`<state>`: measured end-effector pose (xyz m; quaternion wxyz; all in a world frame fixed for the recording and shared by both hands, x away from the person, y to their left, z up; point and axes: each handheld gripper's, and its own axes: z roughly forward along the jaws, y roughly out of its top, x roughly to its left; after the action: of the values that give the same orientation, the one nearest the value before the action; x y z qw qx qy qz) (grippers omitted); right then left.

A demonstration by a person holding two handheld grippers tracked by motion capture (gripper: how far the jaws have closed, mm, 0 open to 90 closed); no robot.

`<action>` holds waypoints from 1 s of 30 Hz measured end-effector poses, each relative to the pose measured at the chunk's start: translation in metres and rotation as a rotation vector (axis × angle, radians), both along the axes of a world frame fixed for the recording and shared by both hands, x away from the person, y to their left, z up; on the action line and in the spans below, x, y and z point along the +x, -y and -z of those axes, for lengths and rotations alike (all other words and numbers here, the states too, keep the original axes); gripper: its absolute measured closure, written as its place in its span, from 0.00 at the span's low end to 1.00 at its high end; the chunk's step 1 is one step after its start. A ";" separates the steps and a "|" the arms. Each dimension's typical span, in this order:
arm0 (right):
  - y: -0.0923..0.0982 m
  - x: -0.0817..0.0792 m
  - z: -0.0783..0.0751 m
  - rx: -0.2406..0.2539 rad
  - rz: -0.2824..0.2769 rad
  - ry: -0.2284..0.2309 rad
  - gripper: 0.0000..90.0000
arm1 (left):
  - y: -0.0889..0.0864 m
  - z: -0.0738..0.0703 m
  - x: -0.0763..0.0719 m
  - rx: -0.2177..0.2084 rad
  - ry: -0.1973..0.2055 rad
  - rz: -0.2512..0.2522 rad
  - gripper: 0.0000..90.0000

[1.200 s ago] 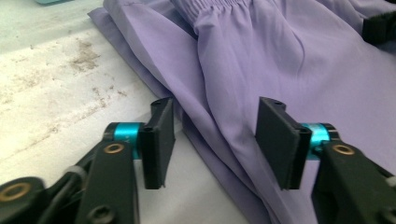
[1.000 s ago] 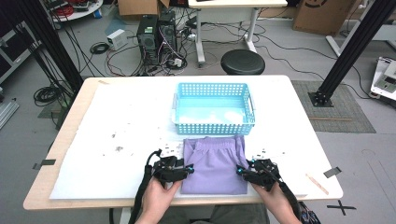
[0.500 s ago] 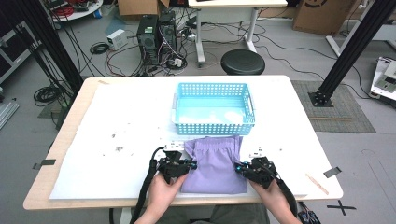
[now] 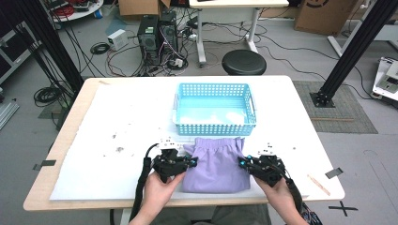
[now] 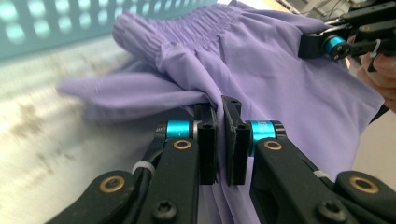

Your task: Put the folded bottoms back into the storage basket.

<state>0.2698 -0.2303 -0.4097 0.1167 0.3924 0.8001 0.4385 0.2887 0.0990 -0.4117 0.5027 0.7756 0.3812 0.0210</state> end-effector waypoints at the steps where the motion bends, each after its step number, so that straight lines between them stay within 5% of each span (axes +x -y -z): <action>1: 0.000 -0.001 -0.004 0.008 0.004 0.002 0.96 | -0.001 -0.008 -0.001 -0.009 0.018 0.006 0.95; 8: 0.002 0.001 -0.041 0.050 -0.008 0.090 0.96 | -0.005 -0.045 -0.001 -0.027 0.106 0.029 0.95; 14: -0.001 0.017 -0.068 0.059 -0.005 0.143 0.96 | -0.013 -0.076 0.021 -0.023 0.166 0.014 0.95; 23: -0.006 0.069 -0.096 0.037 0.028 0.185 0.95 | -0.010 -0.105 0.063 0.012 0.221 -0.006 0.95; 30: -0.008 0.105 -0.103 0.022 0.059 0.180 0.95 | -0.005 -0.114 0.095 0.032 0.236 -0.027 0.95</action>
<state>0.3752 -0.2219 -0.3069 0.1967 0.3758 0.7697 0.4771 0.3840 0.1038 -0.2978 0.5314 0.7705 0.3292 0.1250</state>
